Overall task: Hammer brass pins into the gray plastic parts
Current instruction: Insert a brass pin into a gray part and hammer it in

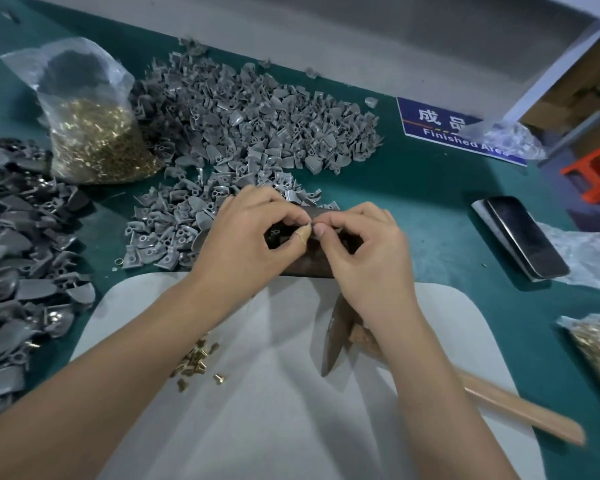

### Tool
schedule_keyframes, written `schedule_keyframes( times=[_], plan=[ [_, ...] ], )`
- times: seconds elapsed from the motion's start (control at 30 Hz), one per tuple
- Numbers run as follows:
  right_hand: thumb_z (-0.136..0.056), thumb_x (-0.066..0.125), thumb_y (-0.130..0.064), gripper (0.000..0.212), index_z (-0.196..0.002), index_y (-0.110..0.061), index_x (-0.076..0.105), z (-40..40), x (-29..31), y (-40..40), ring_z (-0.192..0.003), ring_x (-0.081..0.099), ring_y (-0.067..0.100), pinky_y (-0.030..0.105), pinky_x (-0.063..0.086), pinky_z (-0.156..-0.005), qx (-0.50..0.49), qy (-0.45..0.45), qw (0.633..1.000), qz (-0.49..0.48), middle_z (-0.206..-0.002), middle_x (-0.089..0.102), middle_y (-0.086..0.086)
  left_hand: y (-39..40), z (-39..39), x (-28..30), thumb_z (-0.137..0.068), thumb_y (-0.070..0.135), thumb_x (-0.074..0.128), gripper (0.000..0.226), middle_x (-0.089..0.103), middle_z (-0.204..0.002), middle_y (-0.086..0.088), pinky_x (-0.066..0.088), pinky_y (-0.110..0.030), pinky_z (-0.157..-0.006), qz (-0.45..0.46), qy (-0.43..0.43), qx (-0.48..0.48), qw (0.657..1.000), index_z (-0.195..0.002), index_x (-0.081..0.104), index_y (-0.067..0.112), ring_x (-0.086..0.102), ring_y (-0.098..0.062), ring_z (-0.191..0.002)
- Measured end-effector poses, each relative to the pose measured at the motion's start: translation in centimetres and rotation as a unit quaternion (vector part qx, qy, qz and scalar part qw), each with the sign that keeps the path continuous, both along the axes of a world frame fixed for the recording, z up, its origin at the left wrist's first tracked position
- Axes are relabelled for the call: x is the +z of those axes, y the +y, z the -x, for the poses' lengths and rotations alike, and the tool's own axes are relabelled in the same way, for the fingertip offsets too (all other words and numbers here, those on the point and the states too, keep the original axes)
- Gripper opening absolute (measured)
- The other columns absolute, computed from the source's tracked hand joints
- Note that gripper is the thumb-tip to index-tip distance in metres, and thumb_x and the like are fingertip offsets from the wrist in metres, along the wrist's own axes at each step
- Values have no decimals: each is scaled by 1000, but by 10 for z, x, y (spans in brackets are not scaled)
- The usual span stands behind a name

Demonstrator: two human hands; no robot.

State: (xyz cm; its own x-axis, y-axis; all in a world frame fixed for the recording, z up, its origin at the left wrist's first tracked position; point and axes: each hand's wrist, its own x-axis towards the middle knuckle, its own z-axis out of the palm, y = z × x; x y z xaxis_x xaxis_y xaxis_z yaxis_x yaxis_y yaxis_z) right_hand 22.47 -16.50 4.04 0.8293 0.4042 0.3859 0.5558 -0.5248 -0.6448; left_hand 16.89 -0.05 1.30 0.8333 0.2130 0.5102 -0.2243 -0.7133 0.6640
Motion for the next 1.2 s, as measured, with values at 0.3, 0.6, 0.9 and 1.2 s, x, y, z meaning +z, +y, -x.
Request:
schedule_keyframes(
  times=[0.3,0.6,0.9,1.2],
  plan=[
    [-91,71,-23,14,-90,-34,80,4,10,3,-87,59,21,52,48,-81,1,-32,997,70,-80,53,-9,0,2,0,-90,31,71,7,59,-88,9,45,-48,-84,0,-5,2,1000,-94,75,27,53,-14,-90],
    [-92,69,-24,14,-88,-33,79,8,16,5,-88,54,21,40,39,-81,-15,-76,987,141,-80,52,-8,-1,2,-2,-89,29,73,10,61,-85,9,45,-51,-80,6,-21,1,1000,-91,77,20,53,-17,-88],
    [-93,66,-25,14,-85,-24,77,3,16,6,-84,54,24,38,45,-67,-3,-67,986,150,-75,54,-6,-3,4,-1,-90,25,75,9,62,-85,6,46,-53,-79,16,-24,3,1000,-93,79,17,53,-18,-87],
    [-91,70,-25,15,-81,-33,78,-6,9,0,-77,57,18,41,50,-67,7,33,998,60,-69,54,-10,-3,6,-2,-90,38,74,9,61,-86,16,38,-39,-88,-18,-11,40,999,-96,78,33,52,-11,-92]
  ],
)
